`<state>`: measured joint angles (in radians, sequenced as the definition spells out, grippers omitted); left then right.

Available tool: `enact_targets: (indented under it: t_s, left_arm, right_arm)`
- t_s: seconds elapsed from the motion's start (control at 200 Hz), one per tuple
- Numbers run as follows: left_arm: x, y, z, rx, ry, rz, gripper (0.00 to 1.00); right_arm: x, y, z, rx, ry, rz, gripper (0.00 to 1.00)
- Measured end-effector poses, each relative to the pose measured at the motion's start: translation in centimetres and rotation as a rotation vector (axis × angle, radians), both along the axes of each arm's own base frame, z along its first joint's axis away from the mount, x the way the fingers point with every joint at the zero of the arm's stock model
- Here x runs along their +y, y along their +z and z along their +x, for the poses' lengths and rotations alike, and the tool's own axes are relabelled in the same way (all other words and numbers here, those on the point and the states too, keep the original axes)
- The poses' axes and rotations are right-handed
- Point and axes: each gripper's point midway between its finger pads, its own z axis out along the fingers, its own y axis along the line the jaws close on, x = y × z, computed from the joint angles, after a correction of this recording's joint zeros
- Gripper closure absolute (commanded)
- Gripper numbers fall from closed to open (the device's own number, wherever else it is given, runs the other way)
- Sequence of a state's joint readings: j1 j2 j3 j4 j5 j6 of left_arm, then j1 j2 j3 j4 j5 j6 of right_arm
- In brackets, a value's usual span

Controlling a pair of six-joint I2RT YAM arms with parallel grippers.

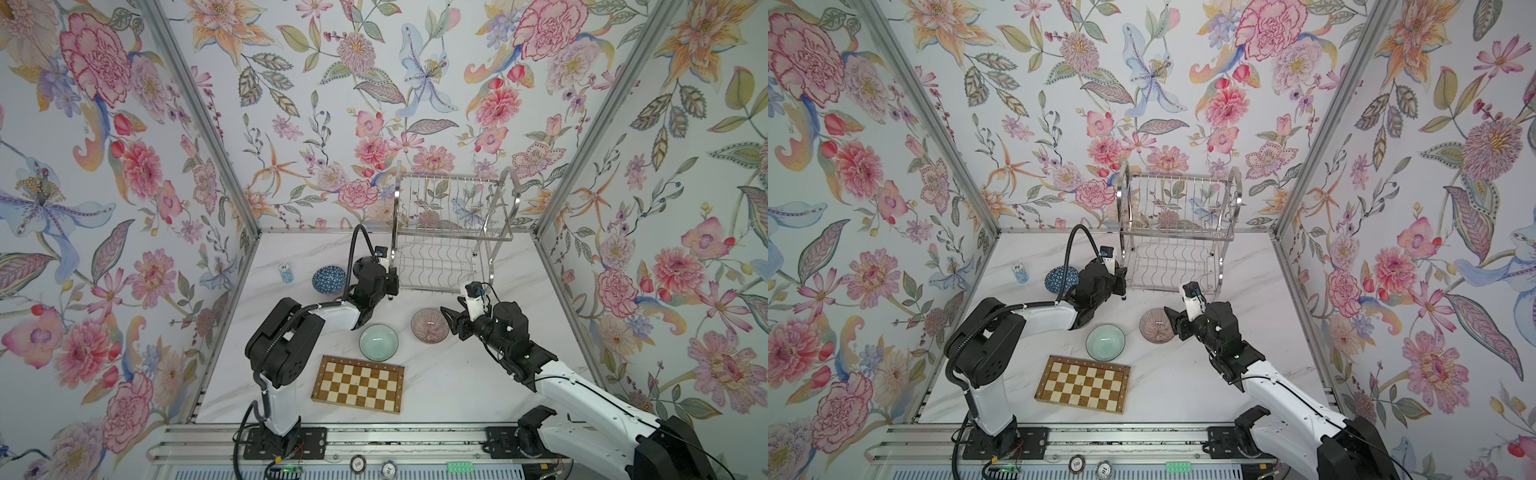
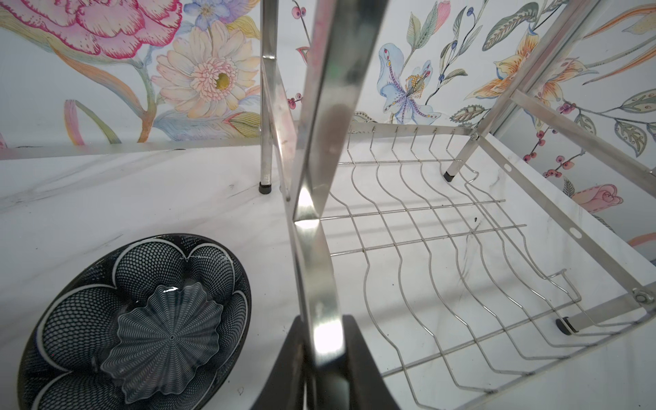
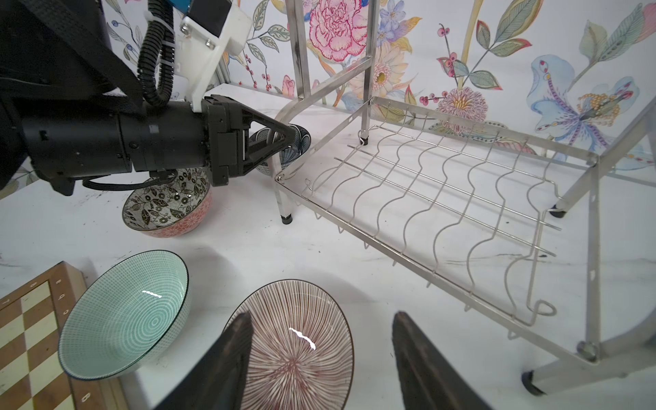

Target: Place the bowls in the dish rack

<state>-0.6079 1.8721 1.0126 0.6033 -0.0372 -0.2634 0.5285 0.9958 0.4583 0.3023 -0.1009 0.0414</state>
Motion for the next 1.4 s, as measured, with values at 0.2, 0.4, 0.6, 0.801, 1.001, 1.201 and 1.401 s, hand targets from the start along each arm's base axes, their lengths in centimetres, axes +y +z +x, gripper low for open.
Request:
enact_targets:
  t_s: [0.2, 0.4, 0.6, 0.801, 1.001, 1.201, 1.401]
  left_arm:
    - [0.3, 0.0, -0.7, -0.002, 0.002, -0.024, 0.84]
    - [0.4, 0.0, -1.7, 0.006, 0.005, -0.036, 0.84]
    - [0.3, 0.0, -2.6, 0.024, 0.034, -0.047, 0.83]
    - [-0.1, -0.1, -3.7, 0.041, 0.077, -0.038, 0.84]
    - [0.0, -0.1, -4.2, 0.040, 0.129, -0.023, 0.83]
    - [0.1, -0.1, -4.4, 0.045, 0.154, -0.030, 0.78]
    - [0.4, 0.9, -4.5, 0.040, 0.173, -0.071, 0.51]
  right_arm:
    - [0.0, -0.1, 0.0, -0.001, 0.002, -0.007, 0.36]
    - [0.0, -0.4, -0.1, 0.009, 0.003, -0.013, 0.35]
    - [-0.1, -0.6, -0.2, 0.019, 0.003, -0.019, 0.35]
    - [0.1, -1.0, -0.5, 0.042, 0.012, -0.032, 0.35]
    - [0.3, -1.1, -0.7, 0.050, 0.021, -0.038, 0.35]
    - [1.3, -1.8, -1.5, 0.070, 0.059, -0.060, 0.35]
    - [1.6, -1.9, -1.8, 0.077, 0.084, -0.094, 0.35]
